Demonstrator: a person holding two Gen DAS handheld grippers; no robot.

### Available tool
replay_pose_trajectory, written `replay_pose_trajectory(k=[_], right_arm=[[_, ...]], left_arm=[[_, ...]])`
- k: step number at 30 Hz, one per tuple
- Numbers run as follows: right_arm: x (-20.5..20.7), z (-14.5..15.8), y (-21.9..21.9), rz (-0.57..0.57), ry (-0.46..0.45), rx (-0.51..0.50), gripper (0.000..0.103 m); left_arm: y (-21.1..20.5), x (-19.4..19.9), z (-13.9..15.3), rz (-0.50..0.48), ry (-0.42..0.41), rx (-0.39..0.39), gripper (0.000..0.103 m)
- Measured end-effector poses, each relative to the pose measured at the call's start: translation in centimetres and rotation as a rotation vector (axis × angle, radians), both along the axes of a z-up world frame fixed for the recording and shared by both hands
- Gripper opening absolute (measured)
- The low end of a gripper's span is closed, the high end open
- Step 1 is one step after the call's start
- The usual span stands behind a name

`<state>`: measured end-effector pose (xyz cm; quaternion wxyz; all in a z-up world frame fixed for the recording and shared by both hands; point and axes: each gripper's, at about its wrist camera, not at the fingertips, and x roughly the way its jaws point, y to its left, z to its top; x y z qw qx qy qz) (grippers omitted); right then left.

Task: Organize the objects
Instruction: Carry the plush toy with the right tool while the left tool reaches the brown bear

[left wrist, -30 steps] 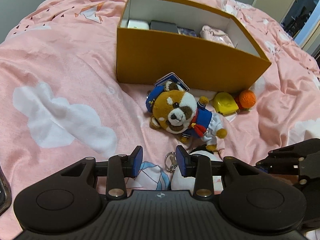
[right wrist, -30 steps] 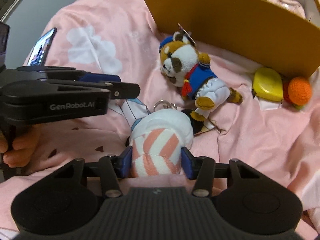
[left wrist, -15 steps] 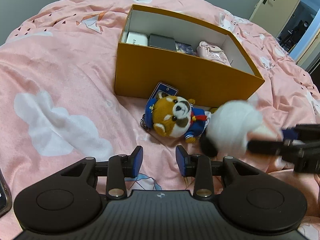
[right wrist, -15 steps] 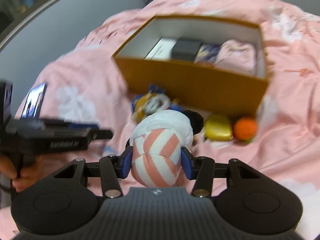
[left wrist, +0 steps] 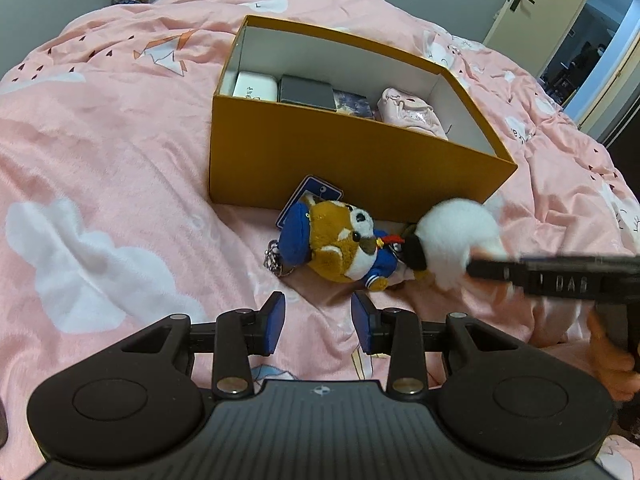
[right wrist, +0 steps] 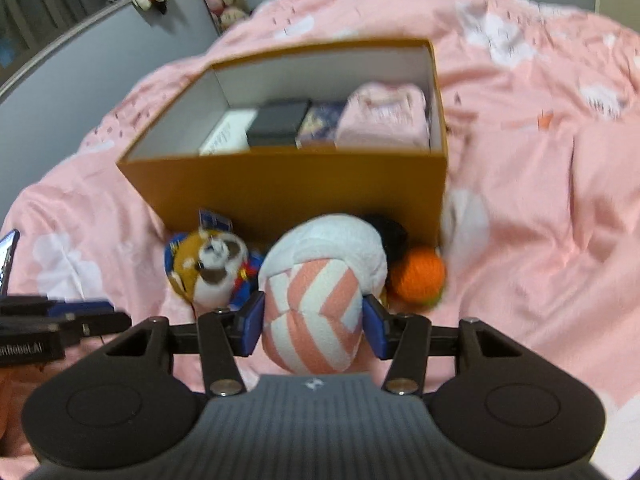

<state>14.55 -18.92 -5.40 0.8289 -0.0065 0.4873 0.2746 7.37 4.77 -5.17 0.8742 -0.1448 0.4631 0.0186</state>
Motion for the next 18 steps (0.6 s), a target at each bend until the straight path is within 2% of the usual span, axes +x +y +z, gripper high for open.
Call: replay_pose_trajectory(k=[2,5,8,12,16,18], right_arm=[[0.0,-0.8,-0.3,-0.005,0.078,-0.051,0.054],[-0.6,-1.2,-0.4,0.016,0.096,-0.105,0.055],[-1.5,-0.2,-0.2,0.032,0.015,-0.160,0.057],[-2.8,1.6,0.9,0.068,-0.148,-0.229,0.059],[-4.4,1.8,3.6,0.208,-0.240,-0.255,0.058],[-5.1,0.5,5.5,0.265,-0.271,-0.347,0.058]], left_arm=[[-0.2,0.3,-0.1,-0.005,0.004,-0.002,0.041],[-0.4,0.8,-0.4,-0.011,0.014,-0.042,0.041],[-1.1,1.2,-0.7,-0.023,0.020,-0.052,0.041],[-2.2,1.4,-0.9,-0.056,0.031,-0.048,0.041],[-2.5,1.4,-1.1,-0.061,0.032,-0.044,0.041],[-2.4,1.4,-1.1,-0.054,0.033,-0.044,0.041]])
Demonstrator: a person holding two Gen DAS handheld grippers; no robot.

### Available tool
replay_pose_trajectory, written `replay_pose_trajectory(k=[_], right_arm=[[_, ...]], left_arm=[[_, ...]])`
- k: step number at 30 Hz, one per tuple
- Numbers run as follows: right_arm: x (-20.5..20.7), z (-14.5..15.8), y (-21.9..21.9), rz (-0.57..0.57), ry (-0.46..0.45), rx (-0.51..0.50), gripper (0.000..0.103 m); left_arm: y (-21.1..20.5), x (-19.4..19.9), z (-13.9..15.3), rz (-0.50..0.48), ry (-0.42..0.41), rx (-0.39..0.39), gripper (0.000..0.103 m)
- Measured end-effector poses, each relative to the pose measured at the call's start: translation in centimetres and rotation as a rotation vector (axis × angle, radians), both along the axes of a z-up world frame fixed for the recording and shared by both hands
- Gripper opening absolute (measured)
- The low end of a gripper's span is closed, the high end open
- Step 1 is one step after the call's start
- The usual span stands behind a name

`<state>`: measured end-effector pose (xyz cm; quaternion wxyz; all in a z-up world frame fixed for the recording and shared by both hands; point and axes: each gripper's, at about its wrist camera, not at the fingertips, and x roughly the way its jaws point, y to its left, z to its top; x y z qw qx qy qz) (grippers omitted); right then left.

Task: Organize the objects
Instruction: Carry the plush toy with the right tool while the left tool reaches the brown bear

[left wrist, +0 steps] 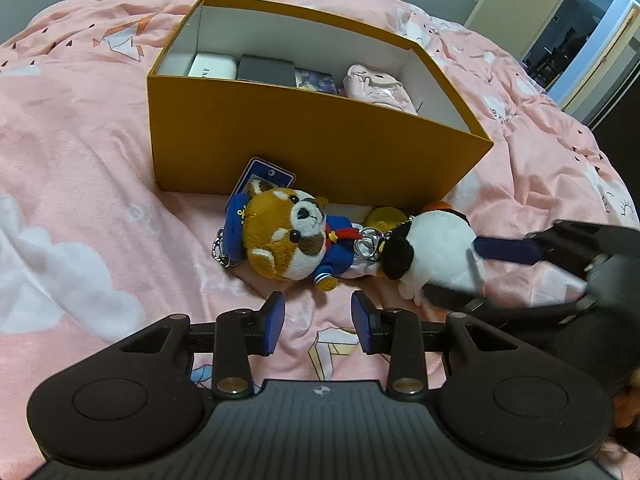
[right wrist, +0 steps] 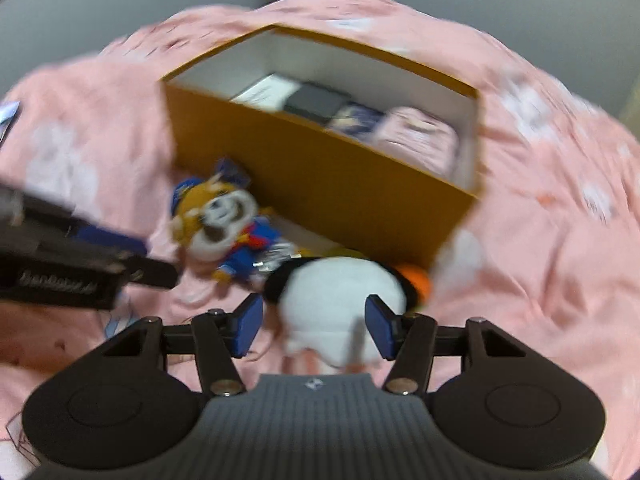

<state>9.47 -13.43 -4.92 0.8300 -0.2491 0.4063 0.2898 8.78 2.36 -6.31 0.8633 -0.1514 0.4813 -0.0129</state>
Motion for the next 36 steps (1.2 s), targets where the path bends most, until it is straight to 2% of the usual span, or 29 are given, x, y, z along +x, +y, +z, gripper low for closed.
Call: replay_pose_trajectory(k=[4,7,11,15,17,18,22,25,28,30,33,36], right_arm=[[-0.4,-2.6,2.1,0.021,-0.117,-0.189,0.062],[-0.2,-4.0,2.8,0.032,-0.135,-0.253,0.070],[0.4,-5.2,2.8,0.028,-0.168,-0.318,0.069],[1.4,-4.0,1.2,-0.003,-0.124,-0.247,0.060],[2.5,-3.1,-0.1,-0.045,-0.065,-0.179,0.058],[3.2,-2.6,-0.9,-0.071,-0.030,-0.137,0.056],[5.9,-0.3,-4.0,-0.144,0.173,0.141,0.053],[6.9,0.2,-4.4,-0.140,0.252,0.252,0.053],[7.2,-0.3,-3.9,-0.153,0.209,0.216,0.053],[7.7,-0.7,-3.5,-0.171,0.186,0.181,0.054],[8.6,-1.4,-4.0,-0.180,0.218,0.184,0.057],[8.9,-1.6,-4.3,-0.172,0.228,0.188,0.059]], left_arm=[[0.2,0.0,-0.2,0.013,0.007,-0.004,0.041],[0.2,0.1,-0.4,0.011,0.015,-0.008,0.041],[0.4,0.3,-0.5,0.023,0.019,-0.015,0.041],[0.9,0.8,-0.7,0.055,0.024,-0.053,0.042],[1.1,1.3,-0.8,0.070,0.024,-0.089,0.047],[1.2,1.6,-0.9,0.081,0.025,-0.107,0.050],[1.5,2.8,-1.7,0.133,0.036,-0.153,0.054],[2.1,3.5,-2.6,0.190,0.056,-0.197,0.055],[2.7,4.0,-3.4,0.246,0.064,-0.226,0.057],[2.9,4.5,-3.9,0.274,0.084,-0.242,0.062],[3.0,5.4,-4.4,0.303,0.104,-0.248,0.067],[3.4,5.9,-4.8,0.374,0.112,-0.279,0.067]])
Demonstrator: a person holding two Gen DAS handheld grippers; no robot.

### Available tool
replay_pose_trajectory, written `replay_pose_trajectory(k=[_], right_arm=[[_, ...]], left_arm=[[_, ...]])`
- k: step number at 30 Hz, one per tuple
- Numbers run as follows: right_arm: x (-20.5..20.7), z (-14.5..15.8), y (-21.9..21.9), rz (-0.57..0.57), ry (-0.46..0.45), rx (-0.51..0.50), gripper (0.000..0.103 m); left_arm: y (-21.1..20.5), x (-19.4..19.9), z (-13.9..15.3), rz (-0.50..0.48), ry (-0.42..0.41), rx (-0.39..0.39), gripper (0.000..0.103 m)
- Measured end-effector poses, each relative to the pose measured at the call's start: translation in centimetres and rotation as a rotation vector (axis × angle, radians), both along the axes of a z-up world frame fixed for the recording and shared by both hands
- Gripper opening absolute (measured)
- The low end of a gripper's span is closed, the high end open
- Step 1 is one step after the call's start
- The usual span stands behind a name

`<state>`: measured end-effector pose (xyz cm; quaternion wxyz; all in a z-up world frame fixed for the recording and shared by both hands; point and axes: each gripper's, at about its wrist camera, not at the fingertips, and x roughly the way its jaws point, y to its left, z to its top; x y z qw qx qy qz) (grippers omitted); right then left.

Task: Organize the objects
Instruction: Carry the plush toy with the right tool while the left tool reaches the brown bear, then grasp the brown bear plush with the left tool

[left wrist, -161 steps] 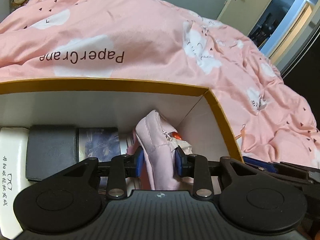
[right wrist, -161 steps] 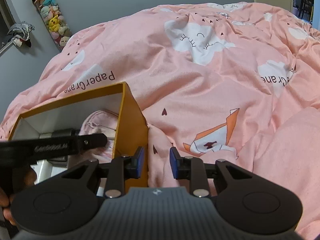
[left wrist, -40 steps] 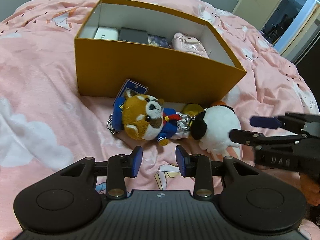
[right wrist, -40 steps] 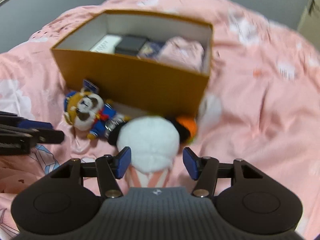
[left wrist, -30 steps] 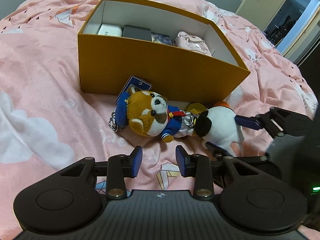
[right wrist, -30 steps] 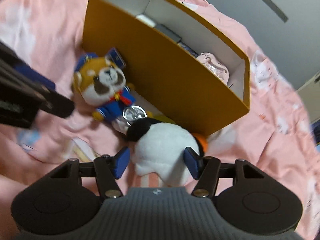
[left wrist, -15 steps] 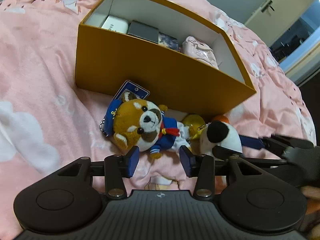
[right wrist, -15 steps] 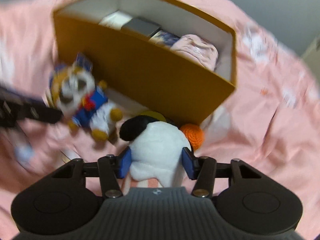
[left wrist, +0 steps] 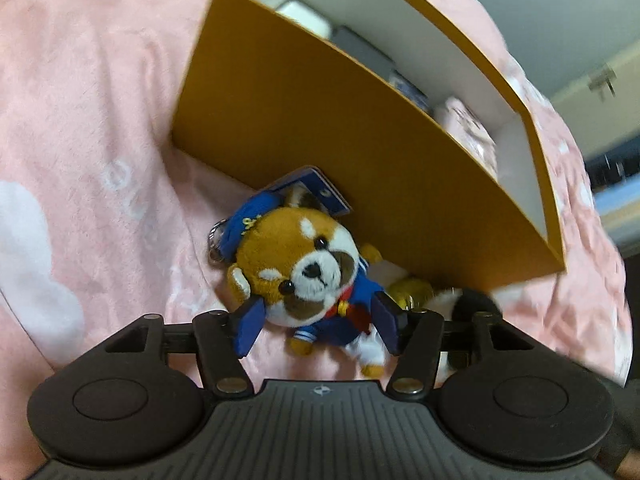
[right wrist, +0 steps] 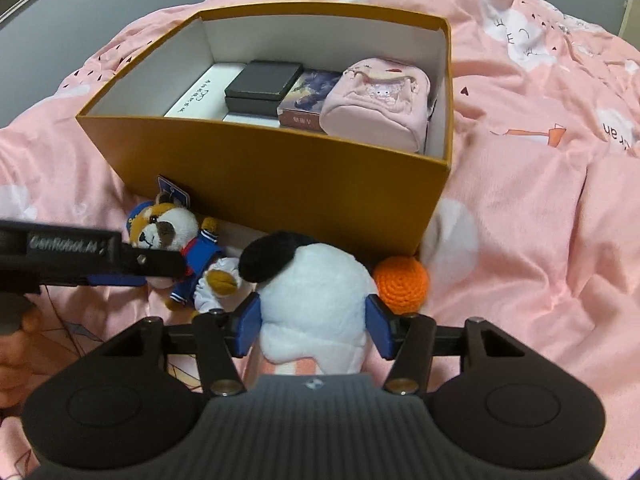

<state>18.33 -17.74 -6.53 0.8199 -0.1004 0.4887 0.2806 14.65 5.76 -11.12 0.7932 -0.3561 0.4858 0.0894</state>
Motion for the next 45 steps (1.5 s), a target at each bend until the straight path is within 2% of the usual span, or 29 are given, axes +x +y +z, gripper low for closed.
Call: replay_pose_trajectory(k=[9,13,18,22,27,30,33,35,39,42,45], right_arm=[[-0.4,-0.7,1.4,0.049,-0.031,-0.036,0.062],[-0.6,-0.8,1.5,0.054,-0.040,-0.045,0.062],[-1.1,-0.3,1.4,0.052,-0.054,-0.038,0.059],[-1.3,0.7,0.9,0.047,-0.043,0.022,0.056],[-1.1,1.4,0.7,0.051,0.038,0.169,0.056],[-1.1,1.1,1.1,0.074,0.082,0.227,0.056],[-1.1,0.1,1.3,0.077,0.105,0.224,0.056],[-0.8,-0.9,1.0,0.046,0.138,0.189,0.056],[-0.5,-1.7,-0.1,-0.002,0.180,0.164,0.060],[-0.9,-1.2,-0.4,-0.005,0.140,0.121,0.066],[-1.6,-0.5,-0.2,0.013,0.075,0.061,0.066]], left_arm=[[1.7,0.0,-2.8,0.140,0.017,-0.113,0.071],[1.4,-0.1,-2.5,0.101,0.017,-0.073,0.063],[1.2,-0.9,-1.3,0.021,0.012,-0.029,0.057],[1.1,-2.2,0.4,-0.088,0.015,0.012,0.056],[0.5,-3.7,2.2,-0.286,0.052,0.068,0.055],[0.0,-3.9,2.1,-0.411,0.089,0.125,0.055],[-0.7,-3.6,0.9,-0.377,0.111,0.115,0.055],[-0.8,-2.8,0.3,-0.361,0.119,0.126,0.055],[-0.8,-3.0,-0.4,-0.320,0.087,0.148,0.057],[-1.1,-3.5,0.1,-0.305,0.060,0.166,0.057],[-1.4,-4.3,0.7,-0.289,0.039,0.194,0.057]])
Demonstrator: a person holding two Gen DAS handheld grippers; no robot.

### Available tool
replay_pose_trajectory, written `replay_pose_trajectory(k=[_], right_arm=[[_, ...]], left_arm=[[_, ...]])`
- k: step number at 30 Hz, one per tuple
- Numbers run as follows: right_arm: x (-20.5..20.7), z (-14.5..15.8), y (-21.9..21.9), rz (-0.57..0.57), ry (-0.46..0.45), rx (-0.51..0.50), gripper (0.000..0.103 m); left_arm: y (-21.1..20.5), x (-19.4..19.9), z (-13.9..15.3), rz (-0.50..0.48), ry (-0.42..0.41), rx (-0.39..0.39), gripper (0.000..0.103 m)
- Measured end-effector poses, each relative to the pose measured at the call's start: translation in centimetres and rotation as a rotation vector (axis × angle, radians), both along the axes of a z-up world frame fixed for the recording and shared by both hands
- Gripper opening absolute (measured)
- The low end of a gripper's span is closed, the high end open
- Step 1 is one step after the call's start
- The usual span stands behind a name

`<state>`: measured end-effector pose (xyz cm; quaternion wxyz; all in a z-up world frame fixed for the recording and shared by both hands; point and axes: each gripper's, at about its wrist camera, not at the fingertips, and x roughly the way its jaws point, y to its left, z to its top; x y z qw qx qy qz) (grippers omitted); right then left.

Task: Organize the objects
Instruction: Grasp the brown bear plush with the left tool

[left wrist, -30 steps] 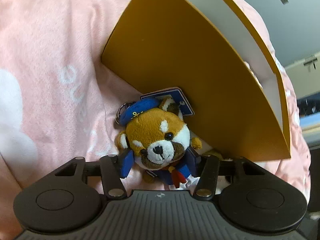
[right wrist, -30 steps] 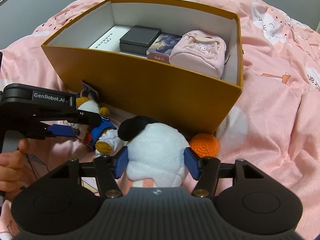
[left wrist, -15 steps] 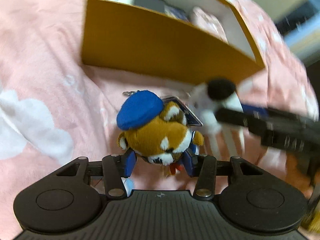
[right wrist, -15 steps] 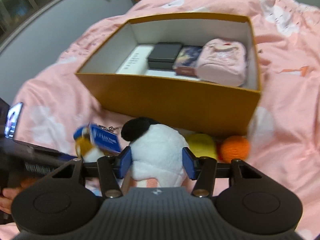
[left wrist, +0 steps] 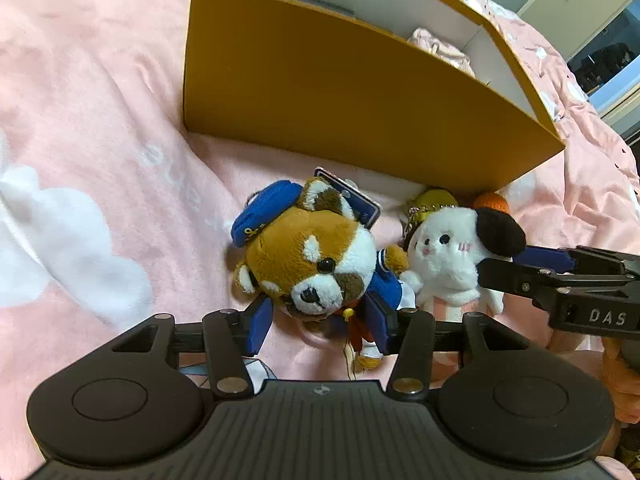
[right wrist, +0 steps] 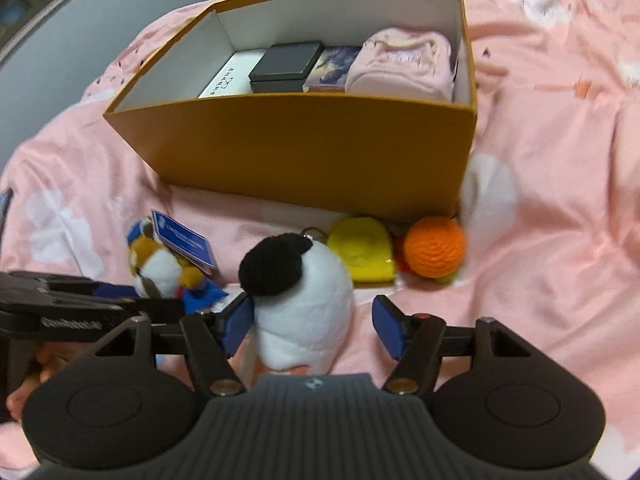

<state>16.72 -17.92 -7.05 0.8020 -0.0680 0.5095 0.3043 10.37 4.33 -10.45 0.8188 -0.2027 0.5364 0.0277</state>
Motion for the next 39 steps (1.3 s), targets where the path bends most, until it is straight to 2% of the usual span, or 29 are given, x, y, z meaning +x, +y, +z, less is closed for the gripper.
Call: replay_pose_trajectory(k=[2,5,7,8,10,12,17,20,24,31,33,36,38,39], right_arm=[[-0.6,0.4,0.5,0.010,-0.056,-0.053,0.066],[-1.4,1.1,1.0,0.028,-0.139,-0.124,0.063],[-1.9,1.5,1.1,0.031,-0.181,-0.169,0.055],[-2.1,1.6,1.1,0.030,-0.190,-0.180,0.053],[-2.0,1.8,0.9,0.019,-0.181,-0.185,0.042],[-1.6,1.9,0.4,-0.008,-0.145,-0.156,0.040],[-0.7,1.7,-0.9,-0.096,-0.031,-0.057,0.040],[-1.2,2.2,-0.9,-0.107,-0.038,-0.032,0.042],[-1.8,2.5,-0.1,-0.076,-0.042,-0.021,0.051],[-1.6,0.3,1.1,-0.058,-0.013,-0.070,0.064],[-1.2,-0.3,1.0,-0.063,0.017,-0.044,0.066],[-0.6,-0.9,1.0,-0.077,0.051,-0.011,0.066],[-0.5,-0.8,1.0,-0.072,0.047,-0.003,0.065],[-0.6,-0.8,1.0,-0.072,0.044,0.000,0.064]], left_arm=[[-0.4,-0.5,0.3,-0.002,-0.015,0.030,0.057],[-0.8,0.0,0.7,0.014,-0.020,0.029,0.057],[0.4,-0.2,0.1,0.048,-0.019,0.003,0.057],[0.8,-0.2,-0.1,0.062,-0.018,-0.017,0.057],[1.9,-0.8,-0.1,0.099,-0.031,-0.062,0.057],[2.5,-1.2,-0.5,0.118,-0.032,-0.086,0.057],[3.4,-1.7,-1.3,0.150,-0.014,-0.142,0.062],[3.6,-1.7,-1.5,0.165,-0.029,-0.150,0.062],[3.1,-1.4,-1.6,0.189,-0.064,-0.142,0.064],[2.4,-0.6,-1.7,0.235,-0.100,-0.094,0.072],[2.7,-0.5,-2.0,0.249,-0.098,-0.105,0.077],[3.8,-0.6,-2.8,0.318,-0.097,-0.171,0.082],[4.0,-0.6,-3.1,0.347,-0.102,-0.187,0.081],[3.9,-0.5,-3.1,0.346,-0.109,-0.183,0.077]])
